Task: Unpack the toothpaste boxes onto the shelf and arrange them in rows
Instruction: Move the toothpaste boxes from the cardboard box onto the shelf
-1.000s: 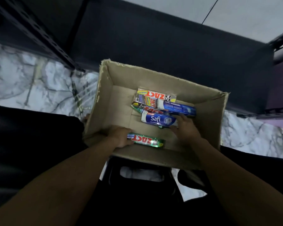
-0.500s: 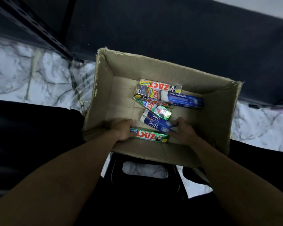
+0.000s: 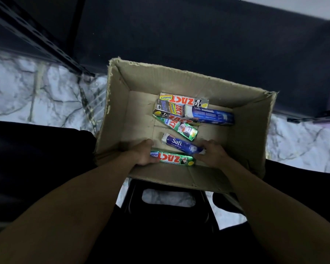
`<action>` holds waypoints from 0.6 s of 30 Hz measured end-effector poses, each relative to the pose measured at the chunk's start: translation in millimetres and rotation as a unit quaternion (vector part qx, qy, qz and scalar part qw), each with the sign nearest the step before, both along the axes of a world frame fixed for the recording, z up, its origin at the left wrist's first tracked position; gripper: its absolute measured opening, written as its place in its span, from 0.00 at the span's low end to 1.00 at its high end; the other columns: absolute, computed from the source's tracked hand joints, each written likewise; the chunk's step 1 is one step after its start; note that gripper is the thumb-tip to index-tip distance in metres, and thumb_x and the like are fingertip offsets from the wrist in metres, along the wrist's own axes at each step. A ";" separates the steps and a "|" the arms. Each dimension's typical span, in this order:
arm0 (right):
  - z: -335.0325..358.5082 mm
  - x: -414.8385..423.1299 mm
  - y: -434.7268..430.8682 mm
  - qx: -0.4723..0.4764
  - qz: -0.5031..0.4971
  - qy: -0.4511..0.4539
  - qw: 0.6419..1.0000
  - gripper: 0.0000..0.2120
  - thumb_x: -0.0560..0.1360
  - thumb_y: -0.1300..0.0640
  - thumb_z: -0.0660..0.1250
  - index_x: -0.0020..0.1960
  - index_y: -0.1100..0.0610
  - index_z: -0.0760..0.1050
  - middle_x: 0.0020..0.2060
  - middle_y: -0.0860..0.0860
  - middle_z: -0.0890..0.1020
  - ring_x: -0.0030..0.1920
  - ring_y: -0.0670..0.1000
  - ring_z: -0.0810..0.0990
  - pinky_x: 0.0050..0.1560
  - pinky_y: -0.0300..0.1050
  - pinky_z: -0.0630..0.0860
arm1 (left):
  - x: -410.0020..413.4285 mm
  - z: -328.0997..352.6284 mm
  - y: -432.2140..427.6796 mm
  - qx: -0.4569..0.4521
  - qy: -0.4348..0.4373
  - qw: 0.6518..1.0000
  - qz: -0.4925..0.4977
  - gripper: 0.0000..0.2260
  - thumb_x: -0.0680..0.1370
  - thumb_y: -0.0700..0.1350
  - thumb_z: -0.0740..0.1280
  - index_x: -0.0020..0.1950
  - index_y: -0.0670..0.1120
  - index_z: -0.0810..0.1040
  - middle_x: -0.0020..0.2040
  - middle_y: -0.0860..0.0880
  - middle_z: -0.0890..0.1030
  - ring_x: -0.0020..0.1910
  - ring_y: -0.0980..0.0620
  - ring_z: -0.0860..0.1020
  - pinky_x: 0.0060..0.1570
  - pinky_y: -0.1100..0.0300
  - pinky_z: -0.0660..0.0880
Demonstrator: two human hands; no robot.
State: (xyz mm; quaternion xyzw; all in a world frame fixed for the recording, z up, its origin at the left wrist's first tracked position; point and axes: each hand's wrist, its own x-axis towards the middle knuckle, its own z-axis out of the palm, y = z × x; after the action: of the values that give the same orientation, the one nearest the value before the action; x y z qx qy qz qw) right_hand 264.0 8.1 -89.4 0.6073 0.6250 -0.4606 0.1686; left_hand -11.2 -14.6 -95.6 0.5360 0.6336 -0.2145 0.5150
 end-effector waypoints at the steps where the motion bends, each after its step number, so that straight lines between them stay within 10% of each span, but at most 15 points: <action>1: -0.6 0.0 -2.3 -0.008 -0.007 -0.003 1.000 0.28 0.73 0.49 0.73 0.69 0.54 0.69 0.63 0.56 0.75 0.63 0.55 0.73 0.61 0.48 0.73 | -0.2 -0.9 0.4 0.000 0.000 1.000 -0.005 0.36 0.73 0.59 0.72 0.76 0.48 0.62 0.72 0.48 0.68 0.65 0.49 0.72 0.62 0.55 0.71; 18: 13.1 -9.4 3.2 0.009 0.104 -0.069 0.992 0.32 0.76 0.55 0.67 0.77 0.51 0.59 0.68 0.56 0.71 0.65 0.57 0.72 0.63 0.49 0.72 | 5.7 23.2 5.0 -0.059 -0.075 0.984 0.148 0.27 0.64 0.54 0.82 0.57 0.48 0.77 0.61 0.49 0.78 0.58 0.50 0.77 0.62 0.54 0.74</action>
State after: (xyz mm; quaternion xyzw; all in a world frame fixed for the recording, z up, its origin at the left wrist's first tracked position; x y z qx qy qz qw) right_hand 254.7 11.4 -76.4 0.5710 0.6756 -0.3917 0.2530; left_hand -5.5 -9.5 -72.4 0.4197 0.6517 -0.1319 0.6178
